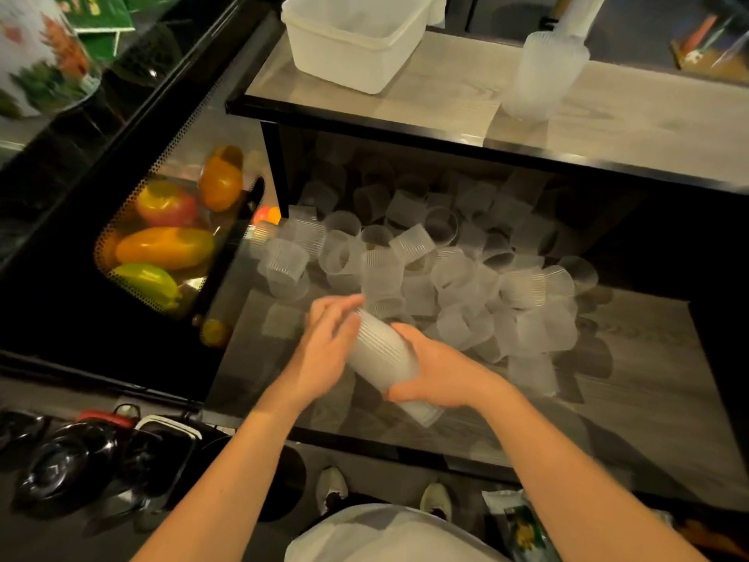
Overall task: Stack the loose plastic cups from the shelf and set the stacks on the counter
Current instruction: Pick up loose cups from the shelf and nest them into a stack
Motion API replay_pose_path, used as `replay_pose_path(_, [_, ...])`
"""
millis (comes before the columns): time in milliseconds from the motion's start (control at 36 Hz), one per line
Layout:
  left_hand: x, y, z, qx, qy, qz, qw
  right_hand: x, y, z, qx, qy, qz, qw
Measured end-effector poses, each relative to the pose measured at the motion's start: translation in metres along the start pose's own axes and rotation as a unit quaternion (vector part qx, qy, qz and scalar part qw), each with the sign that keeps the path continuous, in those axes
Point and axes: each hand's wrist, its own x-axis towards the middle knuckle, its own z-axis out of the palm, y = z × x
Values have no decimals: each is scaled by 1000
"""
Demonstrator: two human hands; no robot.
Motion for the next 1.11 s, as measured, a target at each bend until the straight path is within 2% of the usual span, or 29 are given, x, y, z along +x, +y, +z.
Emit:
replay_pose_path(83, [30,-5,-17,73,189,-27,979,0,1,-3,12,20,1,1000])
replay_pose_path(139, [57,-11,-33,137,266,-78,951,0,0,-3,10,21,2,1000])
replay_pose_path(167, [71,-15,-40,167,266,-104,944,0,-1,-3,9,21,2,1000])
replay_pose_path(222, [92,-24,-51,237,217,-150,935,0,-1,-2,9,21,3,1000])
replay_pose_path(278, [104,-32,-56,287,177,-151,929,0,-2,-2,15,20,4,1000])
replay_pose_path(361, [101,-34,-61,328,211,-141,910,-2,-1,-3,34,19,3,999])
replay_pose_path(417, [88,-28,-61,277,268,-123,915,-2,1,-3,50,21,2,999])
replay_pose_path(444, [78,-25,-59,192,283,-113,933,-2,2,-3,61,22,3,998])
replay_pose_path(500, [58,-22,-51,-34,241,-121,962,-1,3,-3,80,26,5,996])
replay_pose_path(556, [38,-21,-38,-157,124,-160,967,1,4,-2,91,26,7,996])
replay_pose_path(611, [24,-23,-27,-172,33,-163,971,1,6,-2,90,21,6,996])
replay_pose_path(917, [21,-17,-22,-200,-184,-121,955,-17,39,-12,42,19,-1,999])
replay_pose_path(972, [23,-11,-14,-239,-195,-109,945,-21,43,-13,46,32,2,998])
replay_pose_path(1000, [23,-8,-9,-256,-176,-112,944,-24,45,-14,54,38,3,998])
replay_pose_path(1056, [27,-2,-2,-232,-81,-129,961,-28,48,-16,75,57,4,996])
replay_pose_path(1111, [32,4,-1,-111,7,-122,986,-32,52,-16,95,84,6,992])
